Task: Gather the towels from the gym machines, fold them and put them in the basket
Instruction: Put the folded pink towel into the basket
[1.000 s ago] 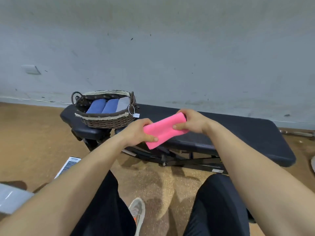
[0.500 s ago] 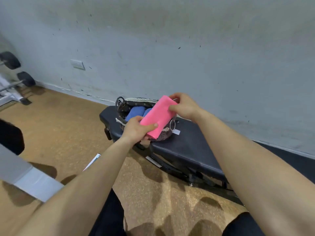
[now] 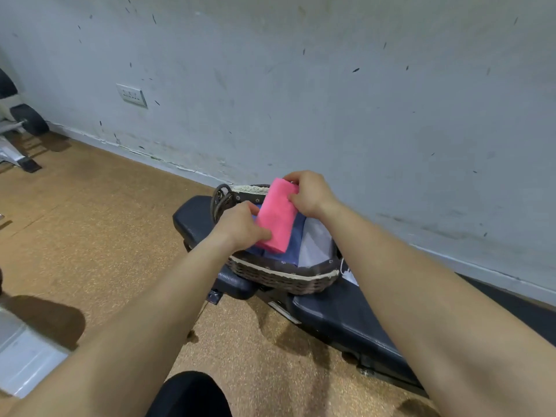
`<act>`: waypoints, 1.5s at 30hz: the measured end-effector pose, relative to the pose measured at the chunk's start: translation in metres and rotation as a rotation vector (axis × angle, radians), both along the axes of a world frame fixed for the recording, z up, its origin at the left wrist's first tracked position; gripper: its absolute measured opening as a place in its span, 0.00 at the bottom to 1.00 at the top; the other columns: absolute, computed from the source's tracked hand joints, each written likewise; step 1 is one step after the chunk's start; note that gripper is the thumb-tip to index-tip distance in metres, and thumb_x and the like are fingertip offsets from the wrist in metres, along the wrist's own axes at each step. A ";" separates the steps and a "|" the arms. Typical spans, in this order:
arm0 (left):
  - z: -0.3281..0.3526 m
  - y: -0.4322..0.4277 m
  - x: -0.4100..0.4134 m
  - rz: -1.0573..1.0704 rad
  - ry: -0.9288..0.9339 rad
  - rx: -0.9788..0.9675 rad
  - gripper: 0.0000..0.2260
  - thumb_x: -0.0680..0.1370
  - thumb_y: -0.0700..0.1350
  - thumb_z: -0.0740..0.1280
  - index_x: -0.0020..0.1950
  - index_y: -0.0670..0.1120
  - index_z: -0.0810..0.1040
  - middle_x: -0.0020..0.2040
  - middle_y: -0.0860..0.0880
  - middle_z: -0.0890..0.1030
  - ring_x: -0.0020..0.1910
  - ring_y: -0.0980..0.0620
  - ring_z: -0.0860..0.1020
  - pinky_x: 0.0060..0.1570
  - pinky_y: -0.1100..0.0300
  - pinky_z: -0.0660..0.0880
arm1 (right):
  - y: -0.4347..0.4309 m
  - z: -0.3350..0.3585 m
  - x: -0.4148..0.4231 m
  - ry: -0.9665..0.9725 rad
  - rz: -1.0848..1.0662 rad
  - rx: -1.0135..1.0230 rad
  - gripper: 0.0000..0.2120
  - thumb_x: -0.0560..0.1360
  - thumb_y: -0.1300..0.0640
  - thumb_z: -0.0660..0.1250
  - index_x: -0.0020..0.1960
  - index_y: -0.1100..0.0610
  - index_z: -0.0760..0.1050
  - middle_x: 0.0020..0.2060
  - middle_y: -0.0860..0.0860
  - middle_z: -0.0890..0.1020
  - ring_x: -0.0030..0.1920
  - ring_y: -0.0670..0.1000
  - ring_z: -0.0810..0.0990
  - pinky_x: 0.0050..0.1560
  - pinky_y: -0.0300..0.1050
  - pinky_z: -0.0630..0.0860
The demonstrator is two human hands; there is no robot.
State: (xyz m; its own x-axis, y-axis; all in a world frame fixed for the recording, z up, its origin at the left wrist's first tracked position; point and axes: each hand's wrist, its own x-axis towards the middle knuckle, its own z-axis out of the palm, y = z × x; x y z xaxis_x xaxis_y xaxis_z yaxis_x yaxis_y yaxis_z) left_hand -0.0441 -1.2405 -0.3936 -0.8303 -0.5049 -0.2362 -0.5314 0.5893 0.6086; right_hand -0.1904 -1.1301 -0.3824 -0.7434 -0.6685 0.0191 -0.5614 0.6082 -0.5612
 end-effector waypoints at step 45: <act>0.073 0.039 0.031 -0.330 -0.054 -0.456 0.27 0.78 0.56 0.67 0.75 0.51 0.67 0.69 0.48 0.76 0.67 0.46 0.74 0.64 0.49 0.72 | 0.123 0.075 0.065 0.295 0.077 0.387 0.21 0.80 0.51 0.61 0.72 0.50 0.70 0.68 0.53 0.71 0.68 0.57 0.72 0.62 0.52 0.72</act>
